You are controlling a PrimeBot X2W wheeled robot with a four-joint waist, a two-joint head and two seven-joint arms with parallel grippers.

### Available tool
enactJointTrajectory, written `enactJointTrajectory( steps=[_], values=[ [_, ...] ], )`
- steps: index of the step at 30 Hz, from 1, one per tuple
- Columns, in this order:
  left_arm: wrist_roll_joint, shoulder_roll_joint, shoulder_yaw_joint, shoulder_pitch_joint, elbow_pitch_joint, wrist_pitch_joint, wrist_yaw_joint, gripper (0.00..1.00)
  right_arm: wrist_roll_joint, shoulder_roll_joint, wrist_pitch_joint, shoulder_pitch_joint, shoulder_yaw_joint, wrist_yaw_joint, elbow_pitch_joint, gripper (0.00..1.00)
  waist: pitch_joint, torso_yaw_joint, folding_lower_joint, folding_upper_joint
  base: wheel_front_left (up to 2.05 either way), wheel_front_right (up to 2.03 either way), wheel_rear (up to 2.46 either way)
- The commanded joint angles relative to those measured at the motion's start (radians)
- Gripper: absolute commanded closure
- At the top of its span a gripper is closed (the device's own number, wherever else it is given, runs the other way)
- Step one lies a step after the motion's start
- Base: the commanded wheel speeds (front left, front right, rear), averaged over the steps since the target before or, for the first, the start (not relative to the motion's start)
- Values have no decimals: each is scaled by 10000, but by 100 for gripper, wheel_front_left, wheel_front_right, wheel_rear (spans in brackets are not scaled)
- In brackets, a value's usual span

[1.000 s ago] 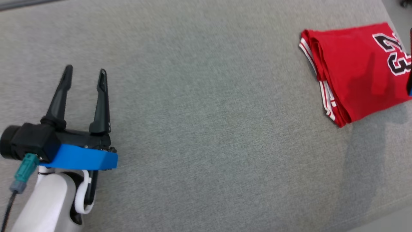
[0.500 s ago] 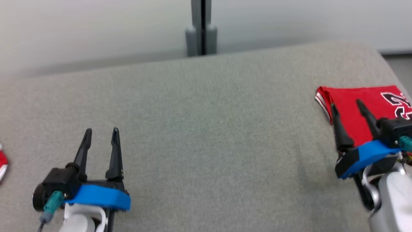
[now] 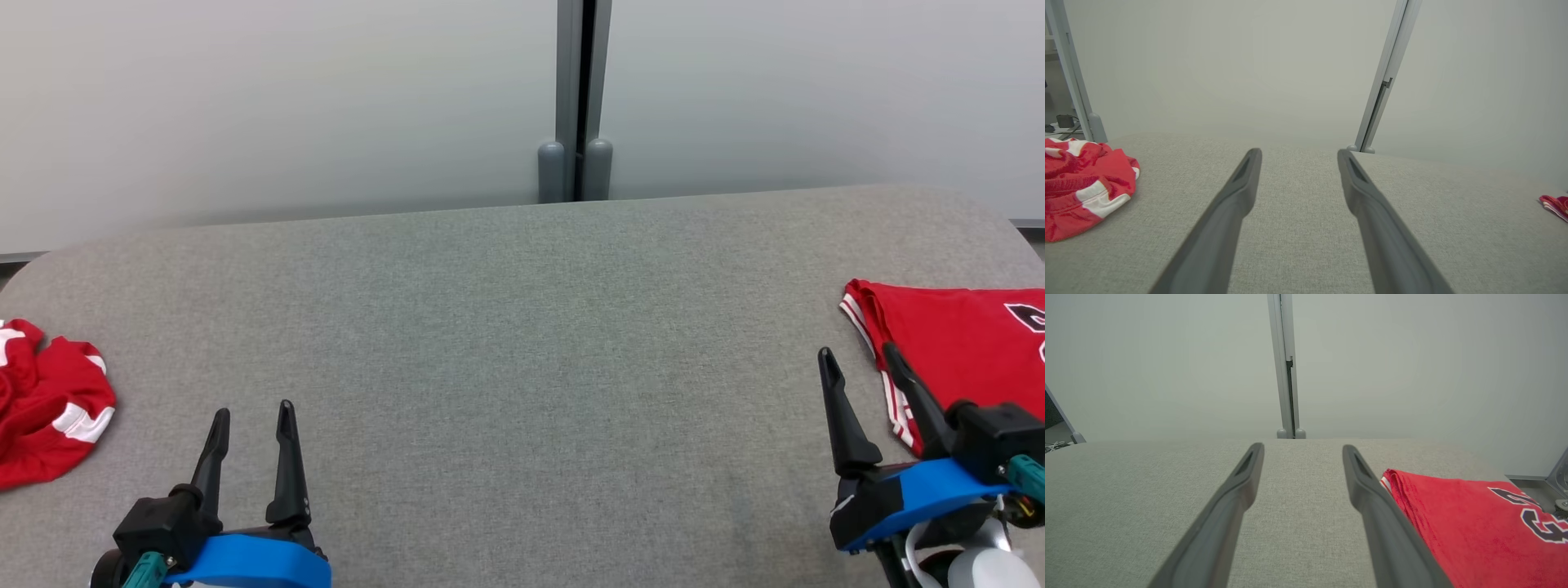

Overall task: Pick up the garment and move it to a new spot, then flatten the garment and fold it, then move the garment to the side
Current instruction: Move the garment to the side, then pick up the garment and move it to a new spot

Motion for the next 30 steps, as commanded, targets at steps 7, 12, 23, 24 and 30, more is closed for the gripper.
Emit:
enactJointTrajectory(
  steps=[7, 12, 23, 24, 30],
  values=[
    [160, -97, 188, 196, -11, -43, -117, 0, -101, 273, 188, 513, -91, 6, -189, 0, -87, 134, 2, 0, 0, 0, 0],
    [269, -145, 232, 213, -4, -44, -147, 0, -190, 330, 385, 524, -65, 6, -131, 0, -52, 135, 2, 0, 0, 0, 0],
    [343, -164, 150, -18, 67, -41, -169, 0, -211, 374, 416, 708, -79, 6, -101, 0, -4, 670, 2, 0, 0, 0, 0],
    [342, -149, 141, -49, 68, -35, -179, 0, -215, 376, 413, 724, -39, 6, -116, 0, -7, 822, 2, 0, 0, 0, 0],
    [285, -42, 148, 9, 112, 21, -190, 0, -238, 385, 386, 655, 110, 6, -165, 0, -79, 2049, 2, 0, 0, 0, 0]
  ],
)
